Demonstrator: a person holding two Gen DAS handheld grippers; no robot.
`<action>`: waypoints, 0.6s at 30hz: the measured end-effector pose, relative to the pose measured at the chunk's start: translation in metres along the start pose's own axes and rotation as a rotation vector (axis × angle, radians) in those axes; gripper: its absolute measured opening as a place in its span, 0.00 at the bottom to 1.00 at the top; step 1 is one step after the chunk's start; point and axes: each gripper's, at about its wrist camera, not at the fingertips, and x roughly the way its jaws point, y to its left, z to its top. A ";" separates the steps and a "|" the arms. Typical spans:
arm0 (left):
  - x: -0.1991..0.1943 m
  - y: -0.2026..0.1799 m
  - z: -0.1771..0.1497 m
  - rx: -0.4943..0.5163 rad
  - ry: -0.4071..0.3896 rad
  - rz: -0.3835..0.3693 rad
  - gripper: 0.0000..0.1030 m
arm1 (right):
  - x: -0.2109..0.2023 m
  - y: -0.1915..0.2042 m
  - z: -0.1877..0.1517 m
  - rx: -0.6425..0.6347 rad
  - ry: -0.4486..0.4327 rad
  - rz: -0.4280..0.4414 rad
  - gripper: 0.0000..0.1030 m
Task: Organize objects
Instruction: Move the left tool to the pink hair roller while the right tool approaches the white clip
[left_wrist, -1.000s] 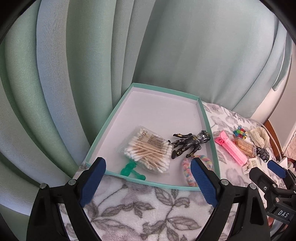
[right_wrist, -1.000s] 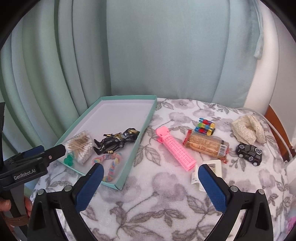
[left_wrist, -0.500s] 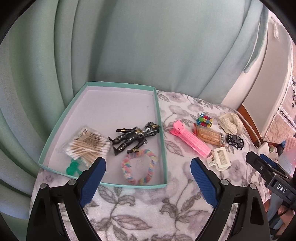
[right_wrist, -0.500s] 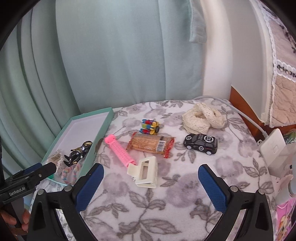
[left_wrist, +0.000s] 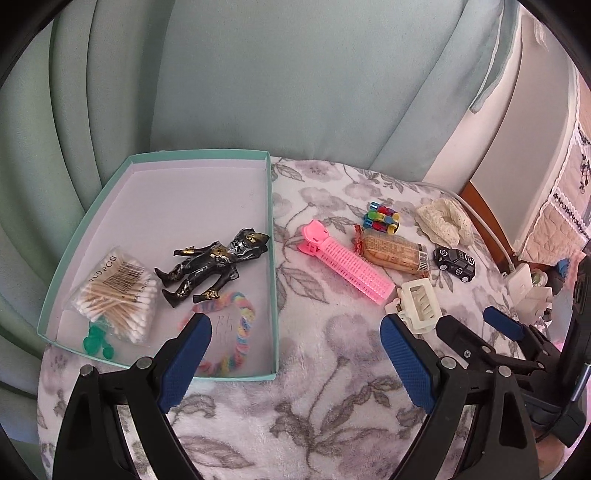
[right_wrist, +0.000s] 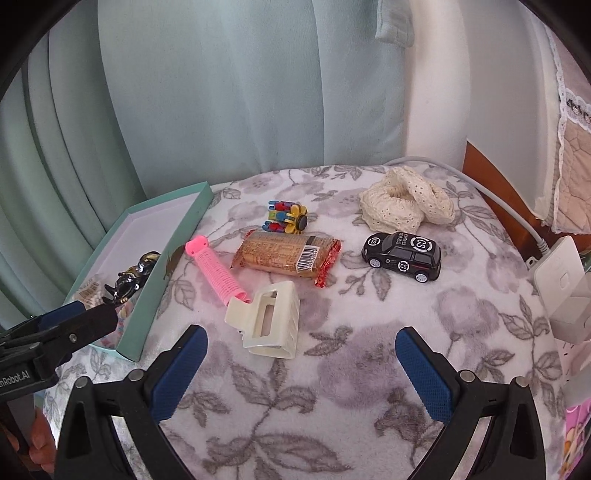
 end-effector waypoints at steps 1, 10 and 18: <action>0.002 0.000 0.001 -0.009 0.004 -0.006 0.90 | 0.002 0.001 0.000 -0.002 0.004 0.001 1.00; 0.024 -0.017 0.017 0.013 0.044 -0.047 0.90 | 0.023 0.010 0.002 -0.037 0.034 0.000 0.97; 0.048 -0.034 0.033 0.055 0.091 -0.062 0.90 | 0.040 0.017 0.005 -0.062 0.052 0.008 0.97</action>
